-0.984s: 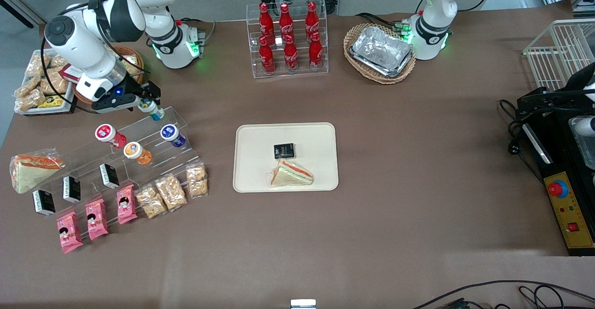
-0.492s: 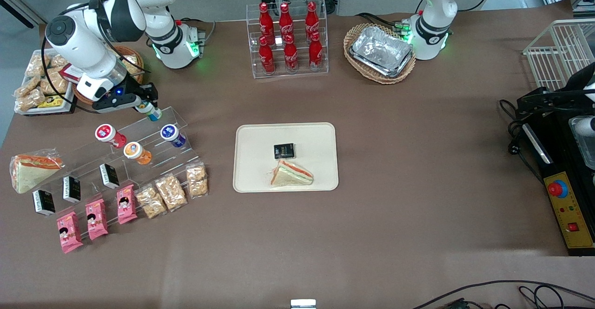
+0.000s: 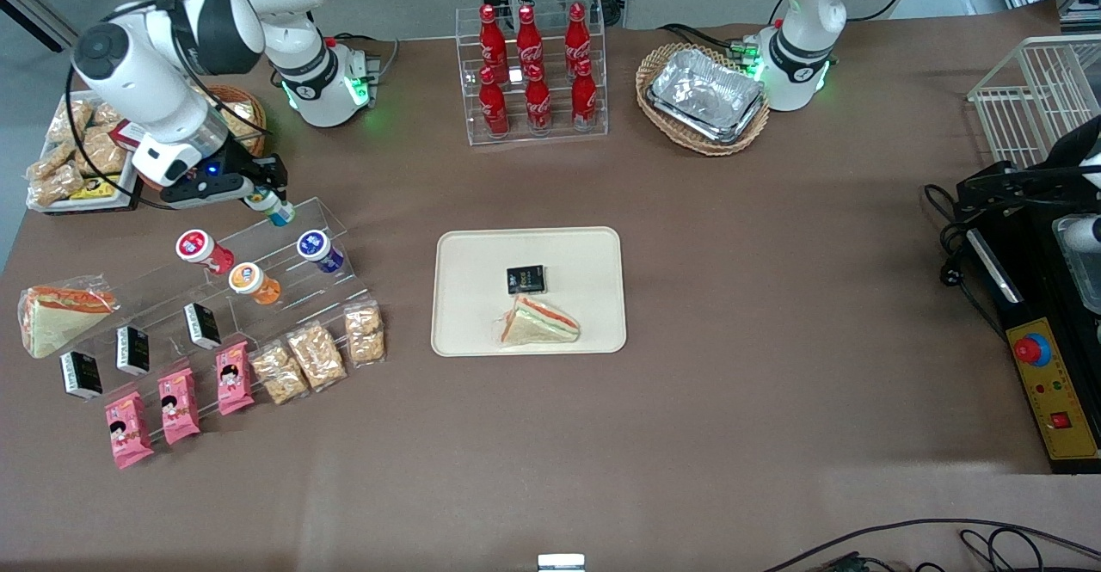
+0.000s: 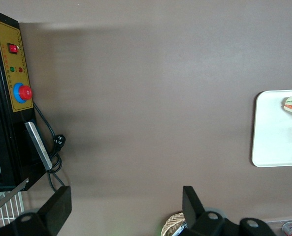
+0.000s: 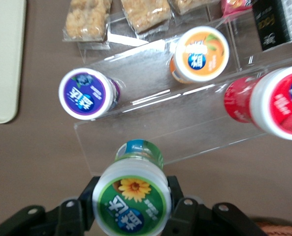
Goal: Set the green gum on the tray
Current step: 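Close the right gripper on the green canister and lift it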
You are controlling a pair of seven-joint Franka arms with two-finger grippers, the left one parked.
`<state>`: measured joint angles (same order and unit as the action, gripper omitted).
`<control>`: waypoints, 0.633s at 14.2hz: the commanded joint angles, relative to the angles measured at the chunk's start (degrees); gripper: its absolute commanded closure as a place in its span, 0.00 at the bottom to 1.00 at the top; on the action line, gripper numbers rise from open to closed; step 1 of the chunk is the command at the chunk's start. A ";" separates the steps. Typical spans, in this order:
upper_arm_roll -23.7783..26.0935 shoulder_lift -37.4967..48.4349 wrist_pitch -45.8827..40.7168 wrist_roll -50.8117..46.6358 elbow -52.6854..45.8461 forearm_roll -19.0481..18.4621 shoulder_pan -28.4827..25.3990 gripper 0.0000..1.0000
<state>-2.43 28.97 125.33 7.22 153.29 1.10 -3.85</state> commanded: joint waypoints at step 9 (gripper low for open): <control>0.23 -13.84 -34.79 -2.21 -45.86 0.13 -0.89 0.94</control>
<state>-2.25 22.27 97.86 6.15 120.06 1.11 -3.93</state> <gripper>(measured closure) 0.410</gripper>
